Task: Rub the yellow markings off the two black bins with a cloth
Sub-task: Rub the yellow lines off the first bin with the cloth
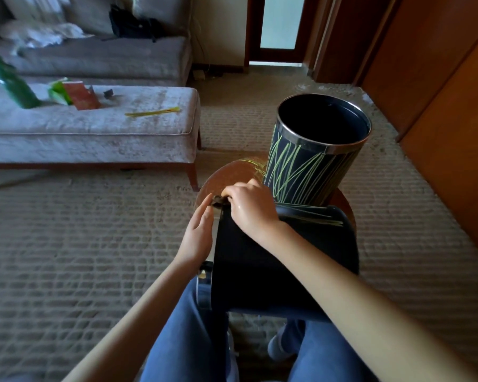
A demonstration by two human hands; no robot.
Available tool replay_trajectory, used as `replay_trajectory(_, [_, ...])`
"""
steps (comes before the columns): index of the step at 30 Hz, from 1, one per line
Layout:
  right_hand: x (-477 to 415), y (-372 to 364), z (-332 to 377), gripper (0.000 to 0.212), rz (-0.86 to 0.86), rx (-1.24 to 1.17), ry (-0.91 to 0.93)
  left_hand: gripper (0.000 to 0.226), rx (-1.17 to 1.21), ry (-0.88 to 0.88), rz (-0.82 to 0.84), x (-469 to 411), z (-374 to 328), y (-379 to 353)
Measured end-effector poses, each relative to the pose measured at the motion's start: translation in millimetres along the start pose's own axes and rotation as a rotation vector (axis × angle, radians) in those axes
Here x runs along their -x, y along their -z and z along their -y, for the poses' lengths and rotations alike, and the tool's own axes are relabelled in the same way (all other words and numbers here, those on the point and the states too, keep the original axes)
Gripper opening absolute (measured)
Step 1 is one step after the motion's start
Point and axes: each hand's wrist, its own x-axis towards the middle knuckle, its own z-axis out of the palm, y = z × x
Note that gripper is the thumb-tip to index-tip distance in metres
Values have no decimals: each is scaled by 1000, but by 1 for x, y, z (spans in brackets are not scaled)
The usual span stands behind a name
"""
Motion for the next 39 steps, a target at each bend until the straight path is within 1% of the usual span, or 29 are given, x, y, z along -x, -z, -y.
replay_trajectory(2, [-3, -2, 0, 31, 26, -15, -25, 43, -3, -7, -11, -3, 0, 0])
replay_trajectory(3, [3, -1, 1, 31, -4, -28, -12, 43, 4, -3, -19, -4, 0, -1])
replay_trajectory(7, [53, -1, 5, 33, -176, -150, 147, 40, 62, 27, -52, -6, 5, 2])
replay_trajectory(9, [75, -1, 7, 33, -212, -143, 238, 45, 69, 29, -36, -3, 6, 5])
replay_trajectory(12, [100, 1, 9, 31, -182, -71, 397, 43, 53, 57, -63, -2, 3, 5])
replay_trajectory(14, [117, 2, 3, 29, -122, -13, 520, 42, -28, 106, -85, -5, -2, 2])
replay_trajectory(15, [126, 4, -2, 29, -100, 4, 551, 42, -71, 151, -87, -10, -6, 1])
replay_trajectory(16, [135, 9, -11, 30, -101, 3, 544, 40, -94, 212, -86, -15, -9, 0])
replay_trajectory(17, [143, 15, -21, 30, -126, -16, 497, 35, -87, 267, -75, -20, -14, -1])
replay_trajectory(19, [155, 31, -43, 30, -221, -76, 348, 33, -34, 316, -36, -26, -22, -3])
replay_trajectory(20, [161, 41, -55, 29, -278, -108, 269, 34, -17, 311, -42, -28, -24, -4])
replay_trajectory(24, [176, 74, -93, 25, -485, -275, -36, 29, 34, 228, -112, -24, -26, -9])
replay_trajectory(26, [178, 80, -109, 24, -512, -339, -183, 34, -7, 162, -136, -24, -23, -10])
replay_trajectory(29, [176, 83, -127, 36, -484, -414, -328, 46, 5, 64, -144, -18, -16, -9])
replay_trajectory(31, [173, 82, -134, 39, -477, -425, -377, 57, 4, 20, -142, -11, -14, -10])
replay_trajectory(32, [171, 80, -136, 38, -482, -426, -394, 55, -6, 11, -141, -9, -13, -10])
replay_trajectory(34, [168, 74, -139, 34, -512, -400, -406, 36, -26, 50, -157, -7, -10, -9])
replay_trajectory(36, [163, 69, -139, 29, -577, -319, -345, 21, -35, 74, -165, -7, -7, -7])
replay_trajectory(38, [158, 67, -140, 23, -641, -183, -214, 20, -69, 64, -167, -7, -3, -7])
replay_trajectory(39, [155, 66, -141, 21, -641, -113, -155, 21, -90, 58, -170, -8, -3, -8])
